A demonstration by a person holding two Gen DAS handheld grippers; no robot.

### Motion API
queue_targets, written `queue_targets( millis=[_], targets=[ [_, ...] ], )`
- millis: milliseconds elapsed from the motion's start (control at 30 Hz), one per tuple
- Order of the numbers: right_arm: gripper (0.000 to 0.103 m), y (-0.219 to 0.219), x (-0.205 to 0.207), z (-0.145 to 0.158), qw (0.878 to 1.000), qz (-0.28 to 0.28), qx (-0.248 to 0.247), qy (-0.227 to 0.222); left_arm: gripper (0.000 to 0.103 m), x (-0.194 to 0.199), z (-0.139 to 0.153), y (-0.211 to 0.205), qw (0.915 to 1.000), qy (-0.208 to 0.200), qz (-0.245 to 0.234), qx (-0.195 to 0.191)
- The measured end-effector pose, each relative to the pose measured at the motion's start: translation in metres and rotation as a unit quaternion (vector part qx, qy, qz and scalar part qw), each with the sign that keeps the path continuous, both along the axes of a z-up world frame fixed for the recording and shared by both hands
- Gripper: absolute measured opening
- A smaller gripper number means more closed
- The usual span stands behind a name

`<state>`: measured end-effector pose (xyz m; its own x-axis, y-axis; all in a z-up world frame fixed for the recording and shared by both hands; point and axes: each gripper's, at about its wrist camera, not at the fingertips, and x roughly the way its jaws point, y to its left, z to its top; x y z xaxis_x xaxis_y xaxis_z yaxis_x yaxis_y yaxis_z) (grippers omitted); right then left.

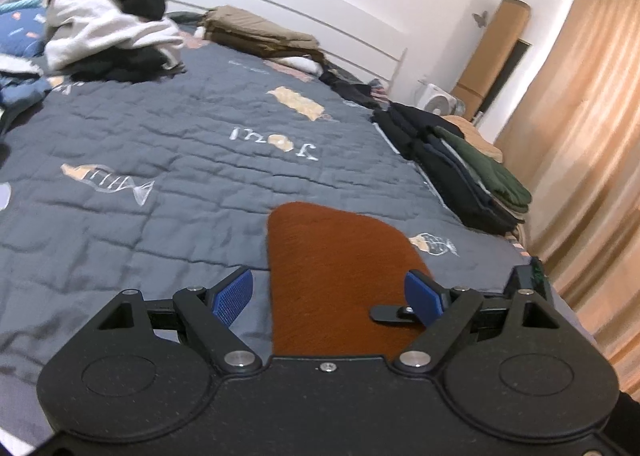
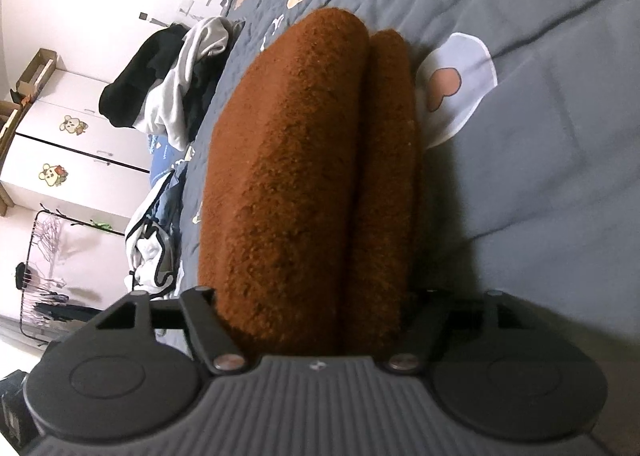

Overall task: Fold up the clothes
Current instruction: 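Grasp the folded garment with the right tool and then the left tool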

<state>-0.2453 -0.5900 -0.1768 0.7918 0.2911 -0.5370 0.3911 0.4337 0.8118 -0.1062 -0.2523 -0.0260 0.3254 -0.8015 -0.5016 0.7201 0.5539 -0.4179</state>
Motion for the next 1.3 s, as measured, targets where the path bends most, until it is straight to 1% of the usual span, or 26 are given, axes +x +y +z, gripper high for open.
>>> queue_targets(
  millis=[67, 133, 200, 233, 300, 333, 433, 500, 600, 633, 700, 733, 767, 833, 867, 900, 933, 1033, 1133, 1167, 1200, 1233, 1300],
  targets=[
    [0.06, 0.0, -0.002, 0.0, 1.0, 0.0, -0.002, -0.003, 0.082, 0.006, -0.005, 0.001, 0.9998, 0.013, 0.012, 0.005],
    [0.058, 0.0, -0.004, -0.001, 1.0, 0.0, -0.003, -0.005, 0.082, 0.015, -0.007, -0.002, 0.9991, 0.029, 0.025, 0.016],
    [0.058, 0.0, -0.005, -0.001, 1.0, -0.001, -0.005, -0.008, 0.082, 0.026, -0.003, -0.011, 0.9981, 0.047, 0.029, 0.026],
    [0.058, 0.0, -0.006, -0.001, 1.0, -0.001, -0.005, -0.009, 0.085, 0.03, -0.001, -0.015, 0.9983, 0.052, 0.017, 0.022],
    [0.058, -0.001, -0.004, -0.002, 1.0, -0.001, -0.001, -0.01, 0.091, 0.045, -0.002, -0.026, 0.9977, 0.064, -0.022, 0.011],
    [0.058, -0.001, -0.003, -0.003, 1.0, -0.001, 0.002, -0.01, 0.091, 0.056, -0.006, -0.032, 0.9962, 0.081, -0.032, 0.011],
    [0.058, -0.002, -0.004, -0.004, 1.0, 0.0, 0.005, -0.013, 0.091, 0.089, -0.029, -0.044, 0.9876, 0.145, -0.058, -0.008],
    [0.058, -0.003, -0.004, -0.005, 1.0, 0.001, 0.006, -0.013, 0.091, 0.112, -0.049, -0.052, 0.9813, 0.184, -0.056, -0.015],
    [0.058, -0.003, -0.004, -0.005, 1.0, 0.001, 0.005, -0.013, 0.091, 0.135, -0.074, -0.065, 0.9734, 0.218, -0.068, -0.013],
    [0.058, -0.003, -0.004, -0.005, 1.0, 0.001, 0.005, -0.013, 0.091, 0.139, -0.081, -0.072, 0.9712, 0.227, -0.073, 0.0],
    [0.058, -0.003, -0.003, -0.005, 1.0, 0.001, 0.004, -0.013, 0.091, 0.145, -0.094, -0.088, 0.9694, 0.226, -0.092, 0.029],
    [0.058, -0.002, -0.002, -0.005, 1.0, 0.001, 0.003, -0.012, 0.091, 0.148, -0.099, -0.093, 0.9684, 0.227, -0.097, 0.036],
    [0.058, -0.002, -0.002, -0.005, 1.0, 0.001, 0.002, -0.012, 0.091, 0.151, -0.106, -0.096, 0.9664, 0.235, -0.1, 0.032],
    [0.059, -0.002, -0.001, -0.006, 1.0, 0.001, 0.001, -0.012, 0.091, 0.156, -0.118, -0.099, 0.9617, 0.254, -0.102, 0.008],
    [0.059, -0.002, -0.001, -0.006, 1.0, 0.001, 0.0, -0.012, 0.091, 0.158, -0.122, -0.103, 0.9606, 0.26, -0.099, 0.002],
    [0.059, -0.002, -0.001, -0.006, 1.0, 0.002, -0.002, -0.013, 0.094, 0.158, -0.125, -0.106, 0.9596, 0.264, -0.098, -0.004],
    [0.059, -0.002, -0.001, -0.007, 1.0, 0.003, 0.0, -0.014, 0.097, 0.159, -0.127, -0.11, 0.959, 0.265, -0.1, -0.009],
    [0.059, -0.005, -0.001, -0.009, 1.0, 0.003, 0.009, -0.015, 0.097, 0.157, -0.128, -0.122, 0.9612, 0.255, -0.104, -0.013],
    [0.059, -0.005, -0.002, -0.01, 1.0, 0.0, 0.011, -0.016, 0.095, 0.155, -0.127, -0.135, 0.9562, 0.268, -0.114, -0.03],
    [0.059, -0.004, -0.002, -0.01, 1.0, -0.002, 0.01, -0.016, 0.095, 0.152, -0.127, -0.139, 0.955, 0.269, -0.121, -0.03],
    [0.059, -0.003, -0.003, -0.01, 1.0, -0.005, 0.01, -0.017, 0.092, 0.149, -0.127, -0.144, 0.955, 0.265, -0.13, -0.024],
    [0.059, -0.002, -0.004, -0.01, 1.0, -0.008, 0.009, -0.018, 0.091, 0.145, -0.127, -0.149, 0.955, 0.261, -0.14, -0.017],
    [0.059, 0.0, -0.005, -0.01, 1.0, -0.012, 0.007, -0.016, 0.089, 0.14, -0.129, -0.155, 0.9571, 0.25, -0.147, -0.007]
  ],
)
